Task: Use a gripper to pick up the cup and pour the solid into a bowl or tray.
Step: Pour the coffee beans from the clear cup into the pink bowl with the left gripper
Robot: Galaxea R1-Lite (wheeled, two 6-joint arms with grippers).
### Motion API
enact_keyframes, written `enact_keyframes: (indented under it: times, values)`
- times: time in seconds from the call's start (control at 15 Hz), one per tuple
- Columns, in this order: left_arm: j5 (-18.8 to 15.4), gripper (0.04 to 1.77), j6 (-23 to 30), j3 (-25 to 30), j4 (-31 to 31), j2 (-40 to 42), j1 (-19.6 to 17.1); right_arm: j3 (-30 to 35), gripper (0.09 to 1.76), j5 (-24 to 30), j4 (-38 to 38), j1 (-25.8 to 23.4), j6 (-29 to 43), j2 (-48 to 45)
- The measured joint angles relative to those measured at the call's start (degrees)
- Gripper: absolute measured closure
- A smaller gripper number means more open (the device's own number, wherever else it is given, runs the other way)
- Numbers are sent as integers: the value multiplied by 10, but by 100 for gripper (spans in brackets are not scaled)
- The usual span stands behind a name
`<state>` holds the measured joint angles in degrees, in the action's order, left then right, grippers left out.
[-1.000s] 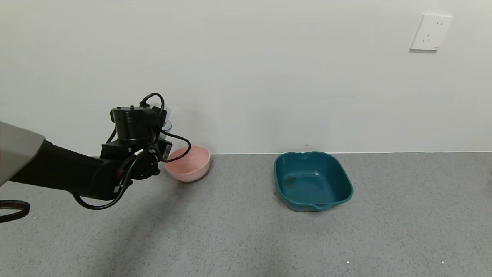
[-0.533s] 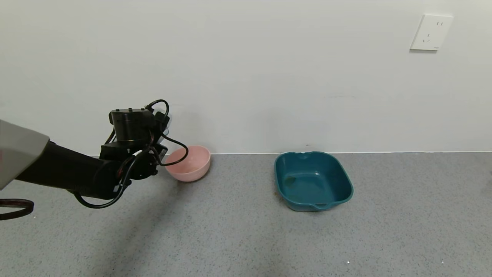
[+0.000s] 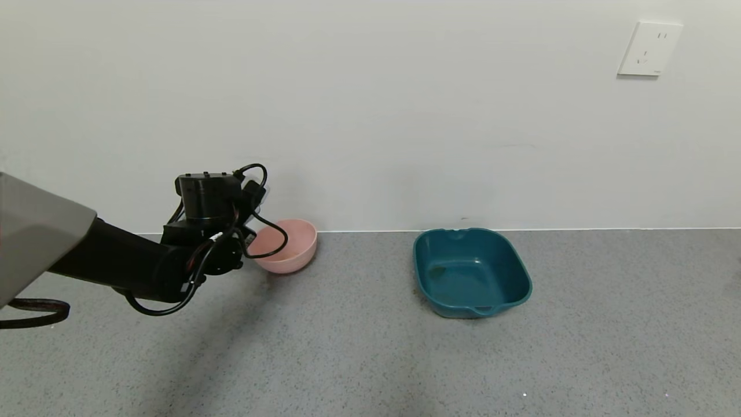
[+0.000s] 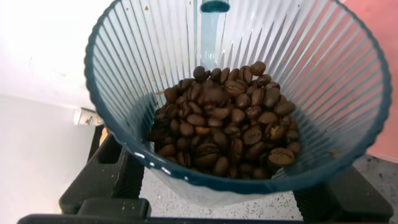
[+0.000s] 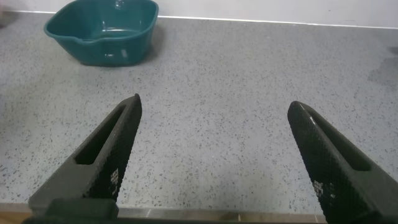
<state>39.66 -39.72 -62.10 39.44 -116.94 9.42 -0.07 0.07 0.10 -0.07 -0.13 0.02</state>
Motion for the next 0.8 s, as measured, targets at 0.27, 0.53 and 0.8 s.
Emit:
enact_keyframes:
  times: [0.27, 0.53, 0.8]
  values:
    - [-2, 50, -23, 1, 0, -14, -5, 0, 14, 0, 0, 0, 0, 0]
    - [-3, 50, -46, 5, 0, -24, -4, 0, 14, 0, 0, 0, 0, 0]
    - [-3, 50, -81, 6, 0, -30, -3, 0, 14, 0, 0, 0, 0, 0]
